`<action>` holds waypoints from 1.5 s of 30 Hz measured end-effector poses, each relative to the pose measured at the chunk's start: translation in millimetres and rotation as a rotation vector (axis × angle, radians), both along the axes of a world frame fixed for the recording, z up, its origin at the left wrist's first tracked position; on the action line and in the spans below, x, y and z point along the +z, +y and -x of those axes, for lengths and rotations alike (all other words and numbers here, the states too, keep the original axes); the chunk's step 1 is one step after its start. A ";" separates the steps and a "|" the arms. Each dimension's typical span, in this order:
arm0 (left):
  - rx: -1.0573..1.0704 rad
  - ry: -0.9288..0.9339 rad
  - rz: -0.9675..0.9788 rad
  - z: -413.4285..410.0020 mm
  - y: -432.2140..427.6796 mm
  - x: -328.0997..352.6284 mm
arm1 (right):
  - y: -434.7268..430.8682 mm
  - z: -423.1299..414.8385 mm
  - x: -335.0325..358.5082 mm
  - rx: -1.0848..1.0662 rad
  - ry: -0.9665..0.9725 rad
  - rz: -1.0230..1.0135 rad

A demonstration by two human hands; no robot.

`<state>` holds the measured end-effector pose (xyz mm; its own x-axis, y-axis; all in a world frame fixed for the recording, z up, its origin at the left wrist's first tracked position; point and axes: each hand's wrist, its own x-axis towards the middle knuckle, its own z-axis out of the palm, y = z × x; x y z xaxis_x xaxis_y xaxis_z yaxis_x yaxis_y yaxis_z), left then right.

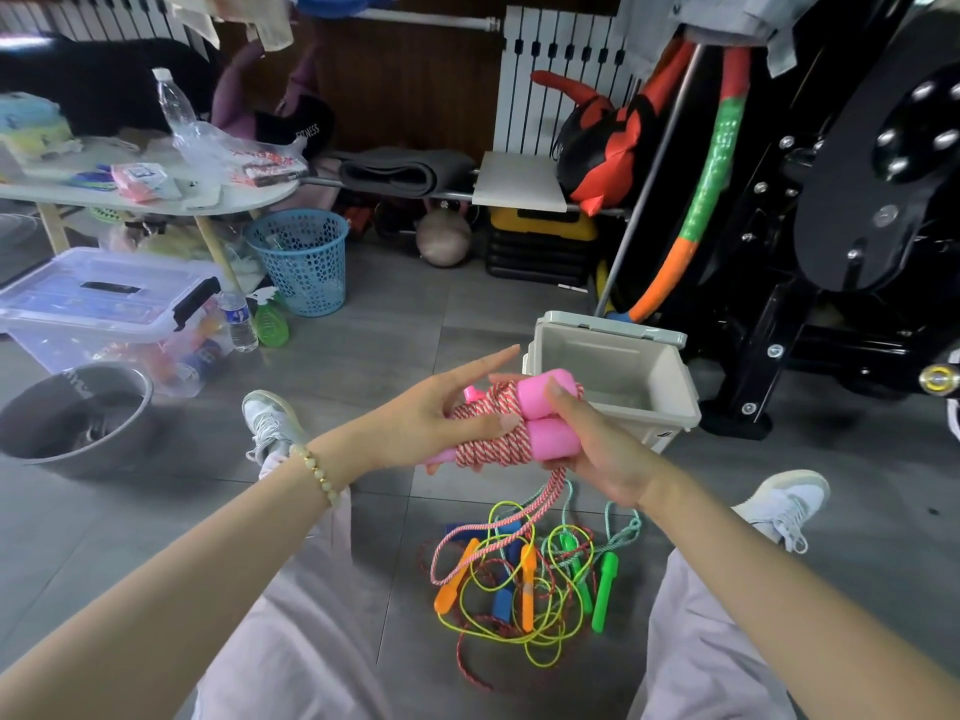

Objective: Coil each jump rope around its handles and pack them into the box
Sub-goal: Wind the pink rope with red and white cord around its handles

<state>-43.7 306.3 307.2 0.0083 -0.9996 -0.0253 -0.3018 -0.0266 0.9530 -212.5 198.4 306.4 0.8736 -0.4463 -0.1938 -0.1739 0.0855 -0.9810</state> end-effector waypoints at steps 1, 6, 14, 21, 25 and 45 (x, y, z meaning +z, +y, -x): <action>-0.001 -0.019 0.004 0.5 -0.1 -0.6 | -0.3 0.6 -0.3 -0.023 0.035 0.026; 0.014 -0.027 0.022 0.4 -1.1 -10.8 | -2.8 -0.9 -3.5 0.009 0.125 0.131; 0.194 -0.108 0.057 -0.4 -8.8 -9.4 | -2.9 -4.2 -13.9 -0.123 0.005 0.211; 0.464 -0.089 0.083 -7.6 -24.0 -4.3 | 4.6 -13.2 -30.6 -0.076 0.034 0.479; 0.493 -0.133 0.100 -8.4 -27.2 -7.2 | 4.7 -15.2 -16.6 -0.026 0.210 0.825; 0.085 -0.483 -0.051 7.7 -11.9 -18.4 | -24.5 -18.1 24.3 0.072 0.089 0.859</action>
